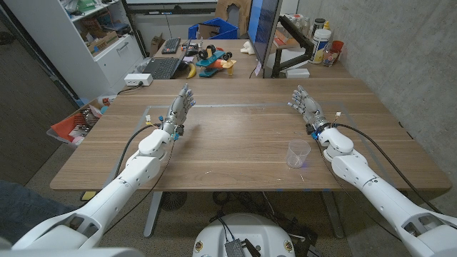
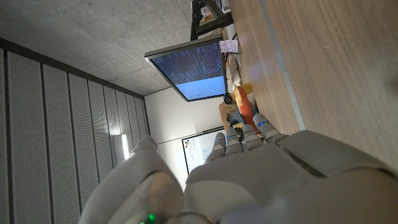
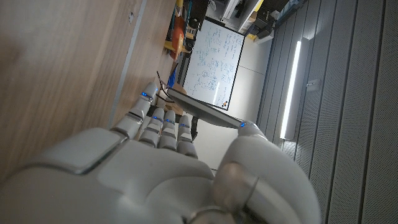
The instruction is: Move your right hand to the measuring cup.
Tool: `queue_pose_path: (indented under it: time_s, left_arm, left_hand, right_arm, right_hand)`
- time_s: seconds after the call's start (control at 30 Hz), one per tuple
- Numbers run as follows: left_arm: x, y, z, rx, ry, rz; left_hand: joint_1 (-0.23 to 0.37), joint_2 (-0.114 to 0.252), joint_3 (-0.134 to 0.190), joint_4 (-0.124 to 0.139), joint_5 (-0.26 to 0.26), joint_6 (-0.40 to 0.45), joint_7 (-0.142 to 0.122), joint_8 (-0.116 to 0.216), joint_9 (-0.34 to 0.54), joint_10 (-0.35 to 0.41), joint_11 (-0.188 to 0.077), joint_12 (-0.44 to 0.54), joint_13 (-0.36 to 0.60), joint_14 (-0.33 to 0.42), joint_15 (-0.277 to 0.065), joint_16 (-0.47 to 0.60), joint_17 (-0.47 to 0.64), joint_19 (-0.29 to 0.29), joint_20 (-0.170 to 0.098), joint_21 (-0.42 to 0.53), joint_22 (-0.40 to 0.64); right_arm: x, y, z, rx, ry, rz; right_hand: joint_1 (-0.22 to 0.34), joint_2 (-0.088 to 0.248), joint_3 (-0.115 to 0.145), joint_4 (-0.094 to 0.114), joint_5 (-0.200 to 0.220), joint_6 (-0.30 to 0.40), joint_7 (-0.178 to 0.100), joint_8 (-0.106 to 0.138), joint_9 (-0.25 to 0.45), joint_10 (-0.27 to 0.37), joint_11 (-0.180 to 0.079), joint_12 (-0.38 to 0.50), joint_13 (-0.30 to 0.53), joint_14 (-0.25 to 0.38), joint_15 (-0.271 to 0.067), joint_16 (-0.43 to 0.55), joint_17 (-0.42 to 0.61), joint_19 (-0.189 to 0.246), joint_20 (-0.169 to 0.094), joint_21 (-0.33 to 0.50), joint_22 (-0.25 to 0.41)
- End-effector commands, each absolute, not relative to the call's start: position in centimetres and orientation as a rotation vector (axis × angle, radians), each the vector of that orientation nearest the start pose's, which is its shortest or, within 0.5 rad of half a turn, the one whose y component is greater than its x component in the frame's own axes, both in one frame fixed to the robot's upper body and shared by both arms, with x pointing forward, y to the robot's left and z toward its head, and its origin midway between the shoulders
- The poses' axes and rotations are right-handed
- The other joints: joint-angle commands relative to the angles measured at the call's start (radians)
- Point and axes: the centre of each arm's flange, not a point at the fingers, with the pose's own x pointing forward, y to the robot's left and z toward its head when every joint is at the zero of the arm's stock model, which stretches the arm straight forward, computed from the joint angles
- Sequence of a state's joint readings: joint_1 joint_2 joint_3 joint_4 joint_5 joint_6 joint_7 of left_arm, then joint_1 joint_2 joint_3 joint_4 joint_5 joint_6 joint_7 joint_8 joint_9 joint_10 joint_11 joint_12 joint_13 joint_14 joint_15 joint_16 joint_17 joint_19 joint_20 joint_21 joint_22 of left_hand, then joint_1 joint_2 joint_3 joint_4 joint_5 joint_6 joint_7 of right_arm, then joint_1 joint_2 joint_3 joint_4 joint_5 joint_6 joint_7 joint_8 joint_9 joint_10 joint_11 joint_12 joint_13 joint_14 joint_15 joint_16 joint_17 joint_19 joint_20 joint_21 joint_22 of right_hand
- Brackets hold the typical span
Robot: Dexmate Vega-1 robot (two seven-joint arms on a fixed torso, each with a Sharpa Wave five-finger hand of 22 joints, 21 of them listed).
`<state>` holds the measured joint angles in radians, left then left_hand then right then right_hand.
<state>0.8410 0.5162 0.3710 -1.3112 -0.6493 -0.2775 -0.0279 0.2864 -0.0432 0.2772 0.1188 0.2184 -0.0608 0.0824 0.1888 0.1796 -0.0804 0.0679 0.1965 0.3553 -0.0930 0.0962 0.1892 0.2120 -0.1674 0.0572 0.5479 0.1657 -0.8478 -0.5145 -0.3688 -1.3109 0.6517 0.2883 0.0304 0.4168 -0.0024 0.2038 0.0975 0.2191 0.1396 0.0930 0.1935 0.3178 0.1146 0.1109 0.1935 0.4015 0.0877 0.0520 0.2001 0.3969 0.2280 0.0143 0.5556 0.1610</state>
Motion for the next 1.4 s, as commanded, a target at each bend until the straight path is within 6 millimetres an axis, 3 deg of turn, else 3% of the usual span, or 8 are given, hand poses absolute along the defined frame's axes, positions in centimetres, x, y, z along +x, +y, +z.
queue_pose_path:
  time_s: [0.03, 1.4]
  left_arm:
    - [65.0, 28.8, -2.7, -0.024, -0.579, -0.21]
    - [64.6, 29.2, -2.5, 0.022, -0.563, -0.211]
  left_hand:
    - [0.011, 0.004, 0.007, -0.001, 0.006, -0.001, 0.01, 0.006, 0.003, -0.006, 0.001, 0.006, 0.0, -0.01, 0.0, 0.006, 0.003, -0.042, 0.002, 0.002, 0.004]
    - [0.017, 0.021, 0.01, -0.009, 0.002, 0.007, 0.009, 0.004, 0.002, -0.002, 0.002, 0.007, -0.025, -0.008, 0.0, 0.007, -0.011, -0.039, 0.013, -0.023, 0.004]
  right_arm:
    - [65.0, -28.9, -2.9, 0.046, -0.595, 0.214]
    - [64.4, -29.5, -1.5, -0.004, -0.631, 0.215]
  right_hand:
    - [0.008, 0.004, 0.009, -0.004, 0.007, 0.009, -0.004, 0.004, -0.001, 0.002, 0.008, 0.005, 0.0, 0.011, -0.002, 0.006, 0.001, 0.01, -0.001, 0.004, 0.003]
    - [0.006, 0.013, 0.009, -0.011, 0.003, 0.029, -0.02, 0.004, -0.037, 0.028, 0.003, 0.005, -0.039, 0.035, -0.008, 0.01, -0.026, 0.037, 0.001, -0.023, 0.003]
